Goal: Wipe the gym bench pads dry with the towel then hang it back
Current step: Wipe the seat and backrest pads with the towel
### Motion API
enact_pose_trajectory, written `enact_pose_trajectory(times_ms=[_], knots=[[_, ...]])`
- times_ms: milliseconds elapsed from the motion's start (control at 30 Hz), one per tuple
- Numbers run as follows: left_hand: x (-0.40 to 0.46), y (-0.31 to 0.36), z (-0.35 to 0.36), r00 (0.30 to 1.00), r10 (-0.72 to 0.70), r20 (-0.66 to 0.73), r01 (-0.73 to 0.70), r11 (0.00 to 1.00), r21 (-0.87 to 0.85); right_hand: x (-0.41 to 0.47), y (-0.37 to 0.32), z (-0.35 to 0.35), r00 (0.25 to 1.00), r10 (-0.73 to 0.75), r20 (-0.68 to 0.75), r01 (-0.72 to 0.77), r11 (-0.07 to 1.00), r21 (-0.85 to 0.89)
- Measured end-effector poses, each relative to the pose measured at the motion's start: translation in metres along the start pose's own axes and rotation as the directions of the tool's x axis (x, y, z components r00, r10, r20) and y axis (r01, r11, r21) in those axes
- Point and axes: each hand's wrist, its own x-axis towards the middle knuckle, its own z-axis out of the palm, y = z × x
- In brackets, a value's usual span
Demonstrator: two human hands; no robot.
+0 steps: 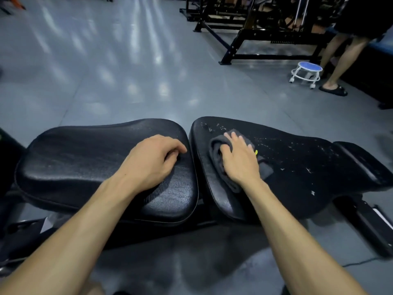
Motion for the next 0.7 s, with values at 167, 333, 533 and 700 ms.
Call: enact_pose_trajectory(times_ms=[167,333,533,700], knots=[[0.003,-0.006,-0.002,1.0,-0.017,-0.002,0.017,0.999,0.043,-0.06,-0.011,0.002,0.946,-0.315,0.082,0.32,0.945,-0.061],[0.012,-0.009,0.001,1.0,-0.021,0.018,0.02,0.998,0.064,-0.04,0.047,-0.021,0.967,-0.246,0.068,0.244,0.969,0.048],[0.012,-0.01,0.002,0.999,-0.025,0.039,0.021,0.996,0.085,0.03,0.034,-0.005,0.993,0.116,0.006,-0.114,0.983,-0.142],[0.018,-0.01,0.004,0.999,-0.024,0.033,0.021,0.995,0.102,-0.029,0.013,-0.003,0.954,-0.269,0.134,0.275,0.961,-0.033]])
